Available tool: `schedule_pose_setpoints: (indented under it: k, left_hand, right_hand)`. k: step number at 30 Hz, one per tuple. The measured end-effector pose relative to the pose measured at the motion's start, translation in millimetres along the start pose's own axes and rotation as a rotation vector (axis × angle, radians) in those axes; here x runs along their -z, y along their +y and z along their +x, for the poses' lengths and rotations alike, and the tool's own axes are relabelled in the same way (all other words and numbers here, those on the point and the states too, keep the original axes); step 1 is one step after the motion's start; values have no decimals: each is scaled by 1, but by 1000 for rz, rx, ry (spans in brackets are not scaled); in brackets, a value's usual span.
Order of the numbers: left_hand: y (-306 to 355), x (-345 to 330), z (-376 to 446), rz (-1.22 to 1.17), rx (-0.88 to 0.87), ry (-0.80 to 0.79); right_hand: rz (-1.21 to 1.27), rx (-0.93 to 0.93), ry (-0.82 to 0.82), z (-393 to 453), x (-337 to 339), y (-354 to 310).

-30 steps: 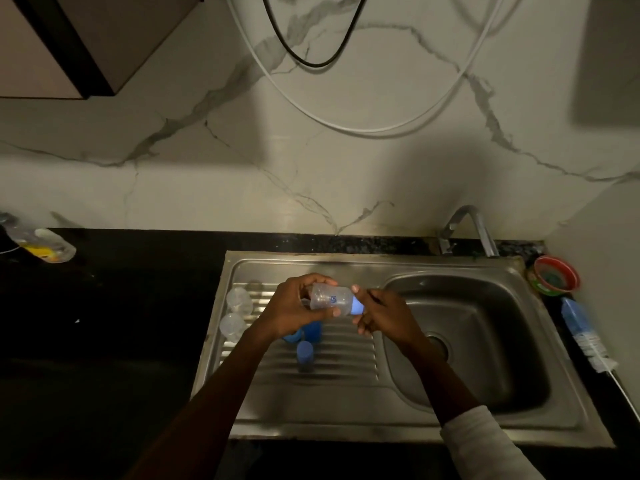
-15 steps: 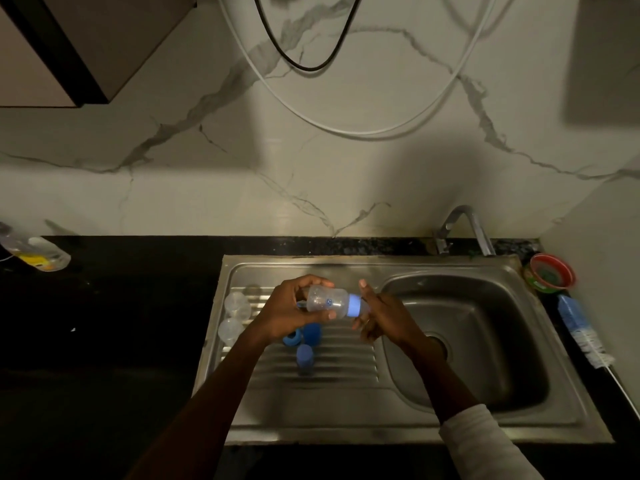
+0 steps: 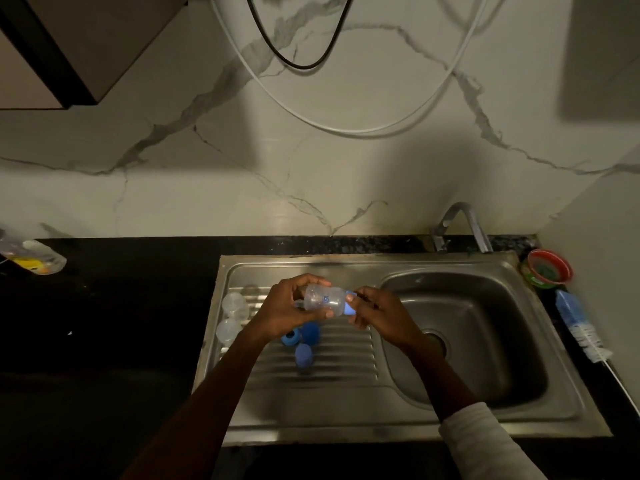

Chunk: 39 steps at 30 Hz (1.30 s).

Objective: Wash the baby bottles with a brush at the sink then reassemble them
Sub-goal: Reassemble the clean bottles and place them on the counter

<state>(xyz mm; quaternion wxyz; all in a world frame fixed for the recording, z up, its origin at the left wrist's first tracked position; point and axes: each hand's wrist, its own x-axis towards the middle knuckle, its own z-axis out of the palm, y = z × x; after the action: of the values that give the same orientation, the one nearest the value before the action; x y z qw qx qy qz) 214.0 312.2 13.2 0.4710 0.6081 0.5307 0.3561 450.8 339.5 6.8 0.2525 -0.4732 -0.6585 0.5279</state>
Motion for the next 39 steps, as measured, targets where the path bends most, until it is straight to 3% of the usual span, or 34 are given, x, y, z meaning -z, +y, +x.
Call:
schedule_pose_setpoints:
  k: [7,11,13,14,16,21,25,31,35,37,39]
  left_hand:
    - [-5,8,-7,80,-75,87]
    - [-18,33,-13,190,-9,155]
    - [-26,48,-19,274,106,247]
    - [-28,52,-21,308,139,281]
    - [-33,58,-26,375,126,328]
    - [-46,61,-35,395,94,316]
    - [-47,56,-40,398,134,257]
    - [-34,38,-28,440,180,59]
    - [3,59,6,368,102,182]
    - [48,68,31,75,68,269]
    - [99,81,54,-447,-10,343]
  right_hand:
    - [271,-184,-53,8,-18,2]
    - [430,-401,134,11,-46,12]
    - [1,-306,203,7,-64,28]
    - [-264,-193,175,2,-72,36]
    - [-539,-28,16,-5,-97,48]
    - [-843,-15,-227,-7,-145,64]
    - [-860,-47,-211,-4,-156,76]
    - [-553,-109,-95,1,-89,84]
    - [-376,69,30,14,22,26]
    - [-69,88,140,15,73,-53]
    - [470,289,208,14,121,-116]
